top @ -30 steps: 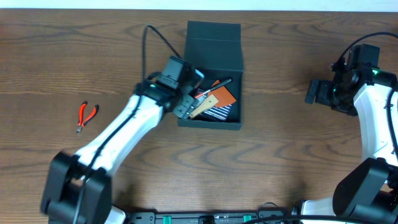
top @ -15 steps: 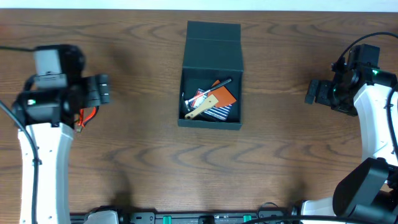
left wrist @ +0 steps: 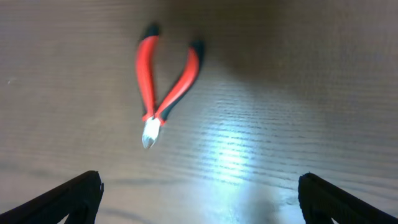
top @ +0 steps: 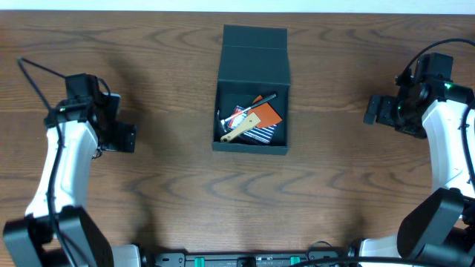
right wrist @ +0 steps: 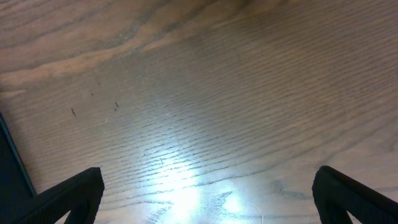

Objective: Pack container
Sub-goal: 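Lower the left gripper onto the red pliers handles and grasp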

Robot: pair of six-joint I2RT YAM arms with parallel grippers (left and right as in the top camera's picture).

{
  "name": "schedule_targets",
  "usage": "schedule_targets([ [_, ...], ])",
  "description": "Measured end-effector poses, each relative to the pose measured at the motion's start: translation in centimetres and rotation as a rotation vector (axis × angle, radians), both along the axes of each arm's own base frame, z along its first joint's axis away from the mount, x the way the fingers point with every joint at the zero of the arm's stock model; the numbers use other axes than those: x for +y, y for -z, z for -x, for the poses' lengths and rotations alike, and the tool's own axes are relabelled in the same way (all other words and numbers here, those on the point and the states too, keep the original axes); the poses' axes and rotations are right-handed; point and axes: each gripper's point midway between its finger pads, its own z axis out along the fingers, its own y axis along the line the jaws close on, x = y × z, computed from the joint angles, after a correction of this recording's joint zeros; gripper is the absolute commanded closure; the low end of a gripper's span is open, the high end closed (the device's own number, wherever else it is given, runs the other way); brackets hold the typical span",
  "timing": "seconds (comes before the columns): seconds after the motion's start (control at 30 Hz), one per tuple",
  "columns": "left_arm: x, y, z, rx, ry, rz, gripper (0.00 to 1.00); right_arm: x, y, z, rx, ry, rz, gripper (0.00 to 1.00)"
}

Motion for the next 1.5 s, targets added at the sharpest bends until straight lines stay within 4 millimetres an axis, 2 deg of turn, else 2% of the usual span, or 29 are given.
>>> schedule_targets([
  [0.3, -0.5, 3.7, -1.4, 0.067, 0.186, 0.019, 0.01, 0.0, 0.0, 0.0, 0.002, 0.000, -0.001, 0.01],
  [0.57, -0.6, 6.6, -2.0, 0.108, 0.235, 0.034, 0.01, 0.0, 0.0, 0.1, 0.003, 0.000, -0.002, 0.01],
  [0.8, -0.3, 6.9, -3.1, 0.070, 0.240, 0.026, 0.01, 0.1, 0.1, 0.4, 0.015, 0.000, -0.005, 0.01],
  [1.07, 0.8, 6.8, -3.0, 0.054, 0.212, 0.051, 0.01, 0.1, 0.1, 0.4, 0.016, -0.008, -0.003, 0.01],
  [1.5, 0.2, 6.8, -3.3, 0.016, 0.234, 0.134, 0.02, 0.1, 0.1, 0.5, 0.020, -0.008, -0.004, 0.01],
])
